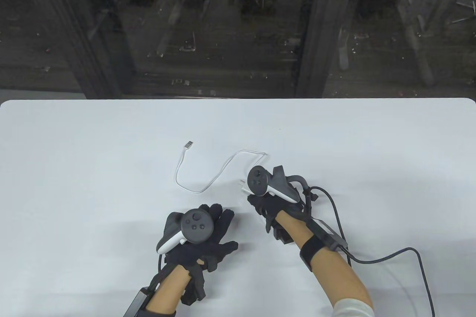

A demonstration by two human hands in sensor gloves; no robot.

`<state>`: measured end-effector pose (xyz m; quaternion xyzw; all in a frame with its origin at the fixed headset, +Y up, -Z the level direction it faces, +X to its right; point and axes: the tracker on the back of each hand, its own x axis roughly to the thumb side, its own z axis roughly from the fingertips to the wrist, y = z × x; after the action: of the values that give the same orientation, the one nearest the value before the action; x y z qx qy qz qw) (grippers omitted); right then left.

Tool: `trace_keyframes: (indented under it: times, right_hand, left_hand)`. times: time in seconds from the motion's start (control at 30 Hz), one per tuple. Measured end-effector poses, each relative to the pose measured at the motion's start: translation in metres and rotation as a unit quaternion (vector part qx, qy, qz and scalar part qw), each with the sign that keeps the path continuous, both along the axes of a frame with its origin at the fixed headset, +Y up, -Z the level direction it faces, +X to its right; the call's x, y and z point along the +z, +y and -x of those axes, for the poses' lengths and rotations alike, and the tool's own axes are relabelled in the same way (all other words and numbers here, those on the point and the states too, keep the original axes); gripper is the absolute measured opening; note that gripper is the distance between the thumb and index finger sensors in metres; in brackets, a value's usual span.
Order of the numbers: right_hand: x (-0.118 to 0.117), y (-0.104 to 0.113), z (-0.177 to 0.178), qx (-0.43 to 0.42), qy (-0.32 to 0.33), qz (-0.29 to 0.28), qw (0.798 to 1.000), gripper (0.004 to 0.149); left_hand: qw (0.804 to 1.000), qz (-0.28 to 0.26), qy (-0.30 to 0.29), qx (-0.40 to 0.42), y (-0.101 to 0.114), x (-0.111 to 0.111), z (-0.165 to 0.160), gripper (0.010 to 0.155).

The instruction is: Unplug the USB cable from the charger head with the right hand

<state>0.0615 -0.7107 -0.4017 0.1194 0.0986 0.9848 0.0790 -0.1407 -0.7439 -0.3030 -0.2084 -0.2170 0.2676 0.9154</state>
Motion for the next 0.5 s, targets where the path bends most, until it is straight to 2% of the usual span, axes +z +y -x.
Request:
trace_keyframes:
  times: [0.17, 0.3, 0.4, 0.5]
  right_hand:
    - [0.036, 0.032, -0.012, -0.095, 0.032, -0.028, 0.995, 0.072]
    - [0.065, 0.042, -0.022, -0.116, 0.063, -0.075, 0.988, 0.072]
    - [0.084, 0.041, -0.029, -0.134, 0.083, -0.113, 0.981, 0.072]
    - [0.099, 0.028, -0.035, -0.176, 0.080, -0.105, 0.975, 0.072]
  left_hand:
    - [1.000, 0.008, -0.005, -0.005, -0.005, 0.002, -0.003, 0.081]
    - [1.000, 0.010, -0.007, -0.007, -0.008, 0.003, -0.005, 0.080]
    - [1.000, 0.008, -0.004, -0.003, -0.008, 0.004, -0.004, 0.080]
    - [1.000, 0.005, 0.000, 0.002, -0.009, 0.004, -0.005, 0.080]
